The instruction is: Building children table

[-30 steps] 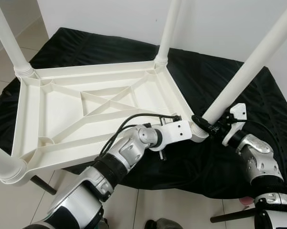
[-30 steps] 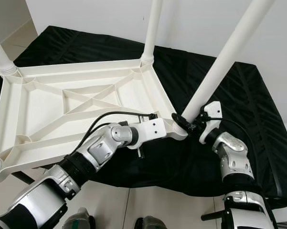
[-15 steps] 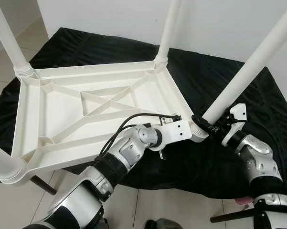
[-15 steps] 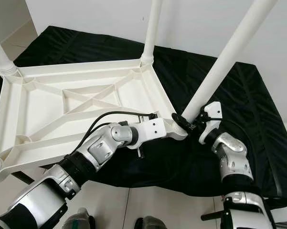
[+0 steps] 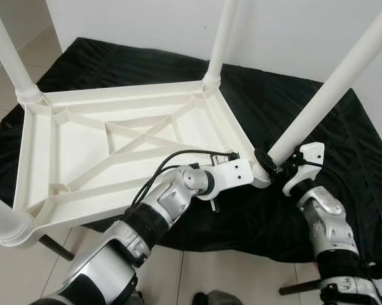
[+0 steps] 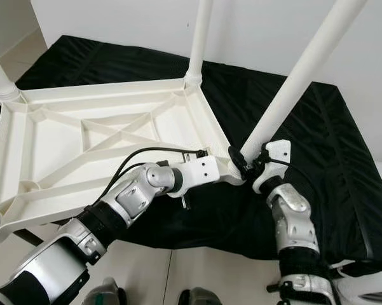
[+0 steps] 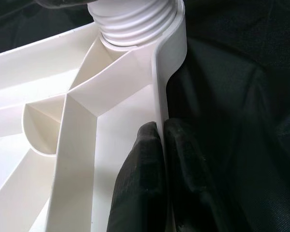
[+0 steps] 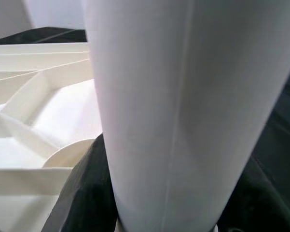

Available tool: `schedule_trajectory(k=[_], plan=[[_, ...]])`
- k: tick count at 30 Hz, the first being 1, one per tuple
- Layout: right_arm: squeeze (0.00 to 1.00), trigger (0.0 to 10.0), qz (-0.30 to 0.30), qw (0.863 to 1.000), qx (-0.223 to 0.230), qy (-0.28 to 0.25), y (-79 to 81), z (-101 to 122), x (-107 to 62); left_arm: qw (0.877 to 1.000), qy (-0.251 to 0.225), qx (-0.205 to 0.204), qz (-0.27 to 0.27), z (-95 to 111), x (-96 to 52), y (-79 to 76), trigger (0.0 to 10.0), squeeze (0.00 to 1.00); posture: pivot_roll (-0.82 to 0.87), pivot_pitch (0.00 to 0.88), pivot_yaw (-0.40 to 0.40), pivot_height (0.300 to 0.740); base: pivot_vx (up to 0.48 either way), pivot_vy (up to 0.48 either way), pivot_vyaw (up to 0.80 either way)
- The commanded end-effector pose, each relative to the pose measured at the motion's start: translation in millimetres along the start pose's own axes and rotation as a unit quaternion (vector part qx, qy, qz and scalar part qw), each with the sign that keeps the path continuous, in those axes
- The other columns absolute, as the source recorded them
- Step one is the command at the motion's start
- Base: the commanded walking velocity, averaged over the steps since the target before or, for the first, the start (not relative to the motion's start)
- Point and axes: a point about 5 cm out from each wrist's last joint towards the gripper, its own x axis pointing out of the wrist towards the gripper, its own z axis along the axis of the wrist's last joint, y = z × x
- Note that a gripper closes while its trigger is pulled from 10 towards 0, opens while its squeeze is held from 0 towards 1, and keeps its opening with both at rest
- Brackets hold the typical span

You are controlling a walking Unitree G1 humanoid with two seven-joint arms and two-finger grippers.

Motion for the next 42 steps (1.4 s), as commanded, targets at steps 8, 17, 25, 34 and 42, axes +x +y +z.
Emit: schedule_trajectory(k=[8,17,25,34,42], plan=[[0.00,10.0,-0.075,0.996,0.044,-0.037,35.4,13.7,13.5,0.998,0.032,0.001,-0.054,-10.2,9.2,-19.2,10.0,0.00,-0.01,0.037,-0.070,0.740,0.000,0.000,0.00],[0.00,10.0,-0.228,0.971,0.066,-0.026,47.9,10.3,14.0,0.998,0.033,0.002,-0.054,-10.7,9.3,-19.8,10.0,0.00,-0.01,0.034,-0.074,0.740,0.000,0.000,0.00],[0.00,10.0,-0.239,0.968,0.069,-0.022,48.2,11.4,12.7,0.998,0.033,0.002,-0.055,-10.9,9.4,-20.7,10.0,0.00,-0.01,0.028,-0.075,0.740,0.000,0.000,0.00],[1.00,10.0,-0.244,0.966,0.079,-0.016,50.1,11.3,11.7,0.998,0.032,0.003,-0.058,-10.8,10.0,-22.5,10.0,0.00,-0.01,0.015,-0.077,0.740,0.000,0.000,0.00],[1.00,10.0,-0.236,0.969,0.073,-0.012,42.0,9.7,9.6,0.998,0.033,0.005,-0.058,-11.1,10.6,-23.8,10.0,0.00,-0.01,0.006,-0.079,0.740,0.000,0.000,0.00]])
